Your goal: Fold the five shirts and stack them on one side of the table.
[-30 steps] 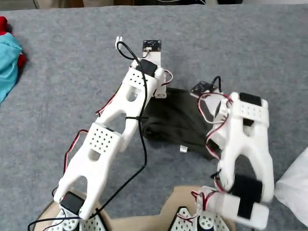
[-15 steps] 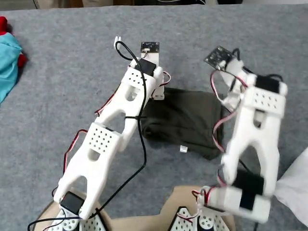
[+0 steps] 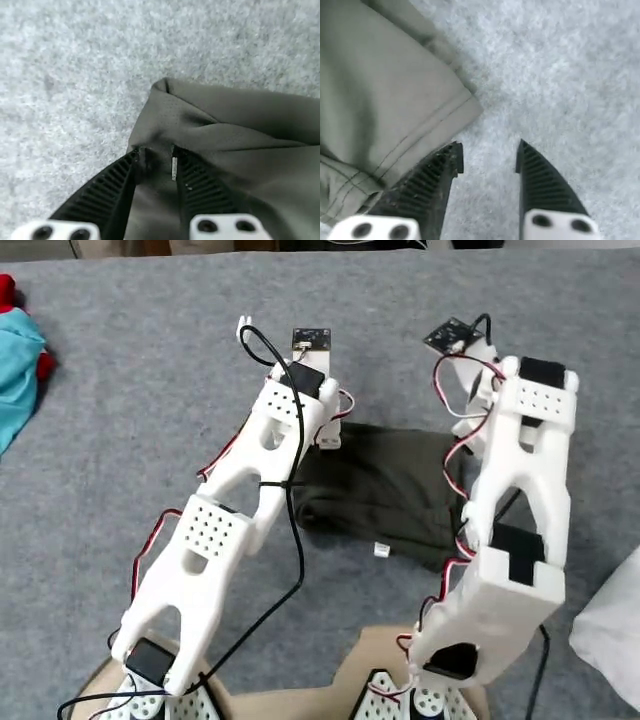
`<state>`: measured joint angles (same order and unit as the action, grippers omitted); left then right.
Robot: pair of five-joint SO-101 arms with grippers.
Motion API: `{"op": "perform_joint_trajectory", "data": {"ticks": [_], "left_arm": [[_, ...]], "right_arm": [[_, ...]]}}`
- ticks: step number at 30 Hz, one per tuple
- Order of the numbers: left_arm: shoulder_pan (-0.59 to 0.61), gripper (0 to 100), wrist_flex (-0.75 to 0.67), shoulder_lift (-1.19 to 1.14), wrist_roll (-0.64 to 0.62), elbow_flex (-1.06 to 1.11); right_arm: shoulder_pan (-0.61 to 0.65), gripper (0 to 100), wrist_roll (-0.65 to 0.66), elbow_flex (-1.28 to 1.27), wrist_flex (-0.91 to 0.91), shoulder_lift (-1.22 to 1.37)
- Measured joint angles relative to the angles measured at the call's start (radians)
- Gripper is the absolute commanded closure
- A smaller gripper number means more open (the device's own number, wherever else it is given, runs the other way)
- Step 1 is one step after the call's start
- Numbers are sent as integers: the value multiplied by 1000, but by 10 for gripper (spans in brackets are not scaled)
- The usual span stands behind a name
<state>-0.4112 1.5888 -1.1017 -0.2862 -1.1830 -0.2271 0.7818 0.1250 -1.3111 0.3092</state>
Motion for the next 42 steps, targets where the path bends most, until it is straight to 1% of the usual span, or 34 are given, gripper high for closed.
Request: {"op": "perform_joint_trajectory", "data": {"ticks": [7,9,13,14,19,26,29,32,34,39,42], "left_arm": [[0,892,0,0,0,0],[0,892,0,0,0,0],[0,892,0,0,0,0],[0,892,0,0,0,0],[0,892,0,0,0,0],[0,893,18,0,0,-2],[0,895,25,0,23,-2],[0,895,26,0,38,-2],[0,895,26,0,44,-2],[0,893,37,0,44,-2],[6,892,68,-2,44,-26]], "right_arm": [[86,801,-2,8,15,101],[95,850,-9,8,32,141],[92,980,-43,8,83,203],[92,996,-46,9,87,209],[92,992,-92,58,89,216],[91,992,-98,150,89,218],[94,992,-98,172,94,219],[94,989,-98,173,118,245],[94,966,-98,173,132,269],[94,826,-98,173,126,282],[94,759,-89,173,48,270]]}}
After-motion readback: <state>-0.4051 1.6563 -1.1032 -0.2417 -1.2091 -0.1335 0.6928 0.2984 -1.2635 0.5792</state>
